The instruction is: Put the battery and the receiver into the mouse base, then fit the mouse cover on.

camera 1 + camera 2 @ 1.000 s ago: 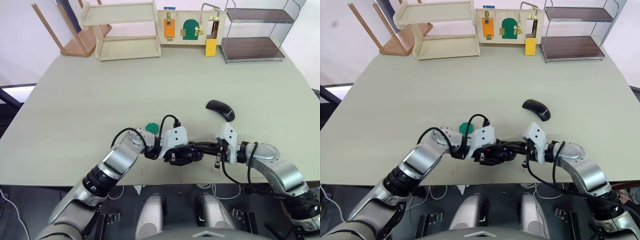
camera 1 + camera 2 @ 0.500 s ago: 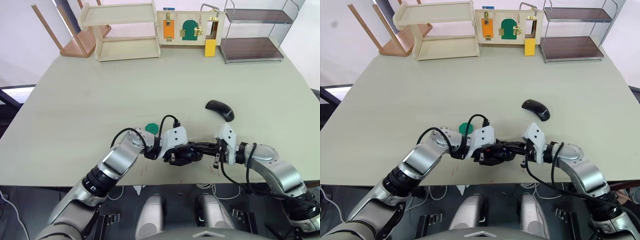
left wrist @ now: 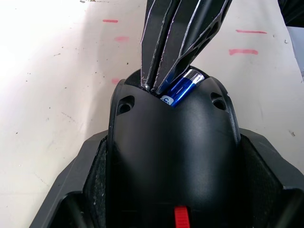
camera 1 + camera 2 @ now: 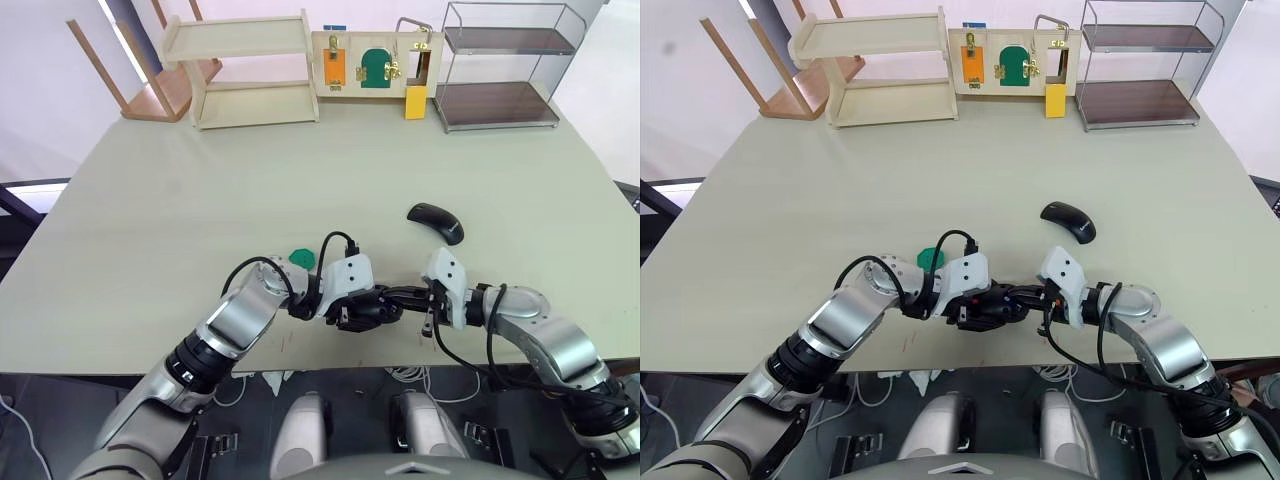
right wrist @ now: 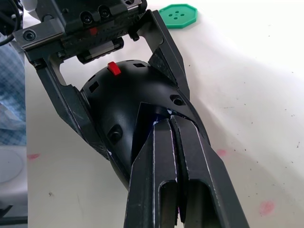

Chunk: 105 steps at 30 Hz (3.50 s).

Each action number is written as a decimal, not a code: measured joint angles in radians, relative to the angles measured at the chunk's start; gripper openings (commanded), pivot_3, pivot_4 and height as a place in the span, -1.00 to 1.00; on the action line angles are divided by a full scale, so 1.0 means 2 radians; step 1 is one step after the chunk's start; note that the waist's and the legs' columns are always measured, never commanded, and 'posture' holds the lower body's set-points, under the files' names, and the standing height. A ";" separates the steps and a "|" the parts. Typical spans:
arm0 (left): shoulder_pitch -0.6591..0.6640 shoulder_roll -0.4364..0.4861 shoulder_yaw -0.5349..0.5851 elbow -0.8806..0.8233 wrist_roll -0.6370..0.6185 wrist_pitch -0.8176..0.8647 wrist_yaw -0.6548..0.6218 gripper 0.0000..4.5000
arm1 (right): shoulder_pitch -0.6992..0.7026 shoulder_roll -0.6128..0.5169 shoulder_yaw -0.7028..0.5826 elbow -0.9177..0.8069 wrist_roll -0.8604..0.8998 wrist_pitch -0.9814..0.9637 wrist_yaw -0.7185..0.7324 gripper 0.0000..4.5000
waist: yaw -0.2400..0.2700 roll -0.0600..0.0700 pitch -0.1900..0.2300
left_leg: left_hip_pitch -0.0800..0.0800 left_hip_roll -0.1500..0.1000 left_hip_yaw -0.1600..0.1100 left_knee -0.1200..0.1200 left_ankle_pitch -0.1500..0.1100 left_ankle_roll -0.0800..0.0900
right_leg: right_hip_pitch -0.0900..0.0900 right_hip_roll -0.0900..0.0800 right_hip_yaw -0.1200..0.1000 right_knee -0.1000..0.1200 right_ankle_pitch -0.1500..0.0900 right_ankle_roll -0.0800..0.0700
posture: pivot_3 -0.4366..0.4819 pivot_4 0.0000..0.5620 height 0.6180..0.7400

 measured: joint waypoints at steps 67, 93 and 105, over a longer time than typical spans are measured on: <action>-0.001 0.005 0.001 -0.006 -0.021 0.011 0.011 0.97 | 0.101 -0.028 -0.188 0.156 0.117 -0.306 0.294 1.00 | 0.002 0.001 0.001 | 0.000 0.000 0.000 0.000 0.000 0.000 | 0.000 0.000 0.001 -0.001 0.000 0.000 | -0.05 -0.47 1.00; 0.091 0.080 0.220 -0.047 -0.138 -0.117 -0.035 0.97 | 0.055 -0.012 -0.227 0.195 0.121 -0.292 0.238 1.00 | 0.002 0.003 0.009 | -0.002 0.000 0.001 0.000 0.000 0.000 | -0.001 -0.001 0.001 -0.001 0.001 -0.002 | -0.05 -0.47 1.00; 0.209 0.053 0.282 -0.036 -0.165 -0.216 -0.032 0.97 | -0.041 -0.034 -0.223 0.293 0.064 -0.257 0.164 1.00 | 0.003 0.003 0.010 | -0.002 0.000 0.002 0.000 0.000 0.000 | -0.001 -0.002 0.001 -0.001 0.001 -0.002 | -0.05 -0.47 1.00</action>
